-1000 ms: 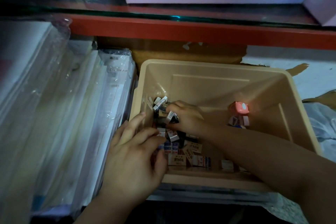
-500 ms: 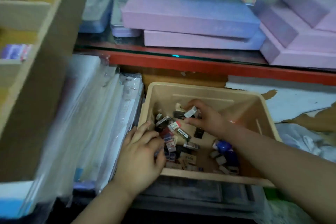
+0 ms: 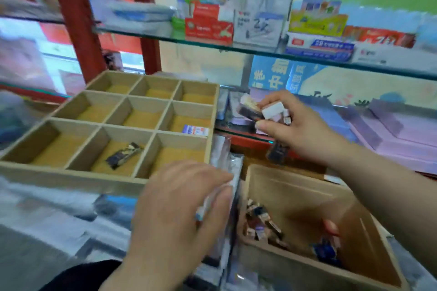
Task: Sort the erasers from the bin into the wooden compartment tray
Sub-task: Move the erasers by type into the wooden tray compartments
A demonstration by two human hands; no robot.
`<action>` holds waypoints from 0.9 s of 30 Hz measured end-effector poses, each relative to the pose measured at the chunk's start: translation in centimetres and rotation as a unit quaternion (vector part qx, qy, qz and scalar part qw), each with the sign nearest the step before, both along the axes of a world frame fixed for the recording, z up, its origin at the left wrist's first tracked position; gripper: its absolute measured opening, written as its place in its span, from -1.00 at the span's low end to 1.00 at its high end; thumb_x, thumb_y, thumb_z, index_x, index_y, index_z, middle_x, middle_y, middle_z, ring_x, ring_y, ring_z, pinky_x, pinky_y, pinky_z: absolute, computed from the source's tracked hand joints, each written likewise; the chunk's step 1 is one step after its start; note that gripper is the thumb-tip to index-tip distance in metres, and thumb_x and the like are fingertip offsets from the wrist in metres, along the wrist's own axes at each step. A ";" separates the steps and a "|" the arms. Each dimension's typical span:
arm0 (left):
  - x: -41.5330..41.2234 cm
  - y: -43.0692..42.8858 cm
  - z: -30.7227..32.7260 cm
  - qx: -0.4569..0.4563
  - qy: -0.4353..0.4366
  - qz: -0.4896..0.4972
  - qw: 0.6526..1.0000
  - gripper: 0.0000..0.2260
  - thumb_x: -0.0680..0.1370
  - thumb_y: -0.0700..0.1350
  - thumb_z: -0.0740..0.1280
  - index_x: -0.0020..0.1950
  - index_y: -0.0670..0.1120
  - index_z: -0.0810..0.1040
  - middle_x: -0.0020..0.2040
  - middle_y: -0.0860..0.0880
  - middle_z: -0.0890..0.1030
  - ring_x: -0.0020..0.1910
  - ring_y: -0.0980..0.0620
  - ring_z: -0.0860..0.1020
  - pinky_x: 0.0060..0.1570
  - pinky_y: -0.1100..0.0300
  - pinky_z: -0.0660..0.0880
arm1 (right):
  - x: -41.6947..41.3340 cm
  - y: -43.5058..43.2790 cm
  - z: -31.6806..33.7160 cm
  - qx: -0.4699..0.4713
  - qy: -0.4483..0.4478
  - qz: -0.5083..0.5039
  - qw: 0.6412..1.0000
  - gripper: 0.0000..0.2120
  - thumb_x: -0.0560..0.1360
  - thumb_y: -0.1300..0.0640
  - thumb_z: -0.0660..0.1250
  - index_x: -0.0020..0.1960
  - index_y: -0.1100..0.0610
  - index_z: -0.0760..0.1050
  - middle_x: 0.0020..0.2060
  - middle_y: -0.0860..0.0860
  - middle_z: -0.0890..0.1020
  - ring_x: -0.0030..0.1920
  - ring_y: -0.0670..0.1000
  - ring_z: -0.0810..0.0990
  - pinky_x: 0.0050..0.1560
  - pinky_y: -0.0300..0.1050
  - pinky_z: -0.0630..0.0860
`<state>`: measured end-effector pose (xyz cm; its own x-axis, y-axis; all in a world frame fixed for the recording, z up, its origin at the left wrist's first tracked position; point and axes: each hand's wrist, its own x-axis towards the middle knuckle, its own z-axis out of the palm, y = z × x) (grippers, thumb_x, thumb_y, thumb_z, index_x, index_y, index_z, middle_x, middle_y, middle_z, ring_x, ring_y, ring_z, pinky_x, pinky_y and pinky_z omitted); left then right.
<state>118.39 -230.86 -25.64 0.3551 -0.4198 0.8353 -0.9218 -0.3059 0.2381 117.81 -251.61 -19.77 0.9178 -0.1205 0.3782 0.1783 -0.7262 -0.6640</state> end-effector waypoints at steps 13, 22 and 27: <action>7.6 8.0 -3.7 -0.017 0.158 0.305 0.939 -0.71 0.42 0.03 0.12 -0.22 0.01 0.64 -0.24 0.10 0.63 -0.21 0.05 0.55 0.07 0.14 0.25 | 10.6 12.1 -1.8 -0.202 0.091 0.076 0.972 -0.71 0.47 0.00 0.29 0.18 -0.01 0.40 0.12 -0.04 0.54 0.00 -0.08 0.42 -0.14 -0.24 0.23; 7.8 7.3 -4.6 -0.006 0.153 0.306 0.940 -0.70 0.45 0.03 0.12 -0.23 0.03 0.64 -0.24 0.13 0.64 -0.16 0.00 0.55 0.15 0.12 0.14 | 10.4 11.8 -1.7 -0.217 0.093 0.084 0.968 -0.66 0.46 0.03 0.31 0.23 -0.02 0.41 0.17 -0.07 0.52 0.15 -0.03 0.46 0.09 -0.12 0.41; 7.9 7.5 -4.7 -0.036 0.158 0.290 0.943 -0.71 0.45 0.04 0.14 -0.13 0.00 0.63 -0.21 0.13 0.62 -0.12 0.18 0.44 0.18 0.16 0.12 | 11.0 12.6 -1.1 -0.221 0.078 0.096 0.967 -0.64 0.44 0.03 0.33 0.23 -0.05 0.40 0.15 -0.07 0.52 0.14 -0.03 0.46 0.11 -0.07 0.44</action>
<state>126.29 -223.39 -30.34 0.7443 -0.0247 0.6673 -0.4831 -0.7099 0.5125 128.78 -238.97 -20.90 0.9573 0.1998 0.2090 0.2608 -0.9089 -0.3254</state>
